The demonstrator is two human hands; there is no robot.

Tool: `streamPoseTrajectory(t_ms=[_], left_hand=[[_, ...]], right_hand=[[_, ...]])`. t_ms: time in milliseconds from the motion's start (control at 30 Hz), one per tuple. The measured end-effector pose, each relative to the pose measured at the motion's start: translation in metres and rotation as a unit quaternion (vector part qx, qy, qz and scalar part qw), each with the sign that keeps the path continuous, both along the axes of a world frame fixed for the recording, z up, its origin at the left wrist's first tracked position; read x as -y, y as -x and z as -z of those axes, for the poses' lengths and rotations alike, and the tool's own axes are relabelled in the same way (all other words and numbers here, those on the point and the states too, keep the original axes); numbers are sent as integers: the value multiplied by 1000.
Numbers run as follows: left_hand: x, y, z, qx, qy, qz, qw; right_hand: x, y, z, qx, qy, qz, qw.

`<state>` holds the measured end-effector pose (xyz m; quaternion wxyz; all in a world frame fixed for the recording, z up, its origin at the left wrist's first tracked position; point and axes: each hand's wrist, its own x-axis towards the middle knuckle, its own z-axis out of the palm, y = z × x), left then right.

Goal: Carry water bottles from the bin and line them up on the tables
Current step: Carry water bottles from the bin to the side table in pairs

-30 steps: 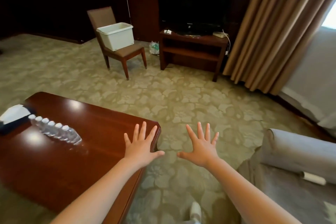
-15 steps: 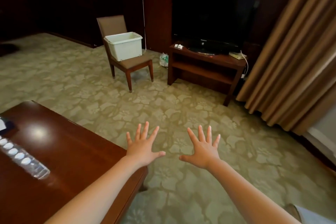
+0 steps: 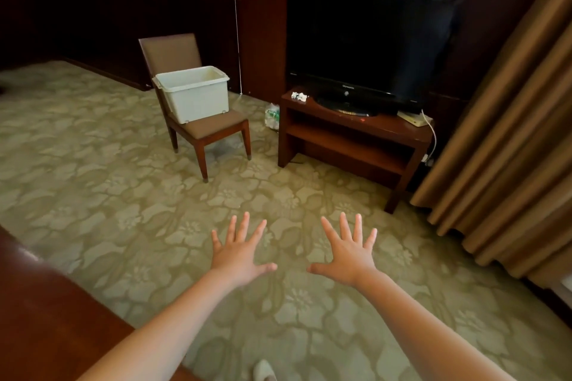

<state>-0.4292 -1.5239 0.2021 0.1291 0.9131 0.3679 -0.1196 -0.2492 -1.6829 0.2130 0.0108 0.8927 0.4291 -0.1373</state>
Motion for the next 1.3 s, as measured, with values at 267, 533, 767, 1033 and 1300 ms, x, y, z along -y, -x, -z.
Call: streamPoseTrajectory(t_ms=[267, 533, 767, 1033, 1300], left_hand=[[-153, -88, -16, 8, -10, -25, 1000], [-283, -137, -5, -4, -5, -72, 997], [-431, -204, -7, 17, 10, -140, 990], [-584, -267, -23, 31, -1, -202, 979], [-701, -302, -15, 20, 7, -235, 972]], right_hand=[[-155, -98, -8, -11, -15, -18, 1000], [-317, -157, 6, -36, -12, -88, 995], [-497, -237, 8, -46, -15, -154, 987], [-685, -315, -13, -57, -31, -227, 972], [-814, -363, -11, -57, -18, -259, 964]])
